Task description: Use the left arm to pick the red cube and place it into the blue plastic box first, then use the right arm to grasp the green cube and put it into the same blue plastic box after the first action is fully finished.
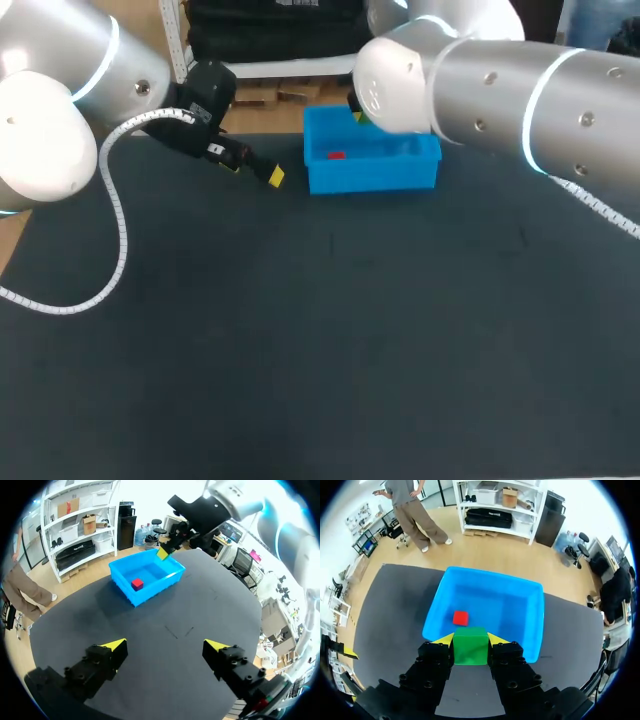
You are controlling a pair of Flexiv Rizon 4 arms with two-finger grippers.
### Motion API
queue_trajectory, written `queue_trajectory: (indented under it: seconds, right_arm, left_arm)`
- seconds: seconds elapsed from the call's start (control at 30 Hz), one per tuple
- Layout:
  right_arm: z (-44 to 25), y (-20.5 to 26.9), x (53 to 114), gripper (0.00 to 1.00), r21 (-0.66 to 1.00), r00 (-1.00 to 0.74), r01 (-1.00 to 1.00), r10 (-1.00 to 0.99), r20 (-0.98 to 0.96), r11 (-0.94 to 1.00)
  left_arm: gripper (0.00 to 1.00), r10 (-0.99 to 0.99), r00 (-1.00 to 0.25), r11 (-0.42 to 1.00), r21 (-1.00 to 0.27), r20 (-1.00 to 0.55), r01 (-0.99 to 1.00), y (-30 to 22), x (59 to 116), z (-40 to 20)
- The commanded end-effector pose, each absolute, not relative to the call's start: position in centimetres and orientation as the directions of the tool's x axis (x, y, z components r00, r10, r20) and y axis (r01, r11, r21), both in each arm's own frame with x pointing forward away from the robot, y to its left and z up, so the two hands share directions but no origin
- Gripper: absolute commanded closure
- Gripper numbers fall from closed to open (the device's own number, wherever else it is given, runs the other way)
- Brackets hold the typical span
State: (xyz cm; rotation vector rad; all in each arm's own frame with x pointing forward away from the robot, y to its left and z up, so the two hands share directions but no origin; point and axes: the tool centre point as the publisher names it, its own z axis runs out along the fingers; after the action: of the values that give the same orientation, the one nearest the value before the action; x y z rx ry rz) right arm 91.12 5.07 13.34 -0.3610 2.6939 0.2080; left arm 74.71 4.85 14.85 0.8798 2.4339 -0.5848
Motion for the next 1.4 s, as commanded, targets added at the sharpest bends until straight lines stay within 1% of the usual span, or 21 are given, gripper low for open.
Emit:
queue_trajectory:
  seconds: [0.03, 0.93, 0.97, 1.03, 1.4]
  right_arm:
    - [12.7, 5.6, 92.0, 1.0, 0.089, -0.886, -0.283, -0.225, -0.406, 0.955]
    - [9.4, 7.4, 94.1, 1.0, 0.048, -0.89, -0.29, -0.251, -0.381, 0.956]
    - [9.3, 7.4, 94.1, 0.78, 0.026, -0.888, -0.293, -0.262, -0.379, 0.956]
    - [9.3, 7.3, 94.1, 0.0, 0.004, -0.887, -0.28, -0.257, -0.384, 0.96]
    - [9.4, 7.1, 94.0, 0.0, 0.013, -0.889, -0.291, -0.265, -0.373, 0.957]
  left_arm:
    - [0.0, 0.47, -0.678, 0.702, -0.226, -0.565, 0.675, 4.8, 74.8, 14.9]
    - [0.0, 0.47, -0.678, 0.702, -0.226, -0.565, 0.675, 4.8, 74.8, 14.9]
    - [0.0, 0.47, -0.678, 0.702, -0.226, -0.565, 0.675, 4.8, 74.8, 14.9]
    - [0.0, 0.47, -0.678, 0.702, -0.226, -0.565, 0.675, 4.8, 74.8, 14.9]
    - [0.0, 0.47, -0.678, 0.702, -0.226, -0.565, 0.675, 4.8, 74.8, 14.9]
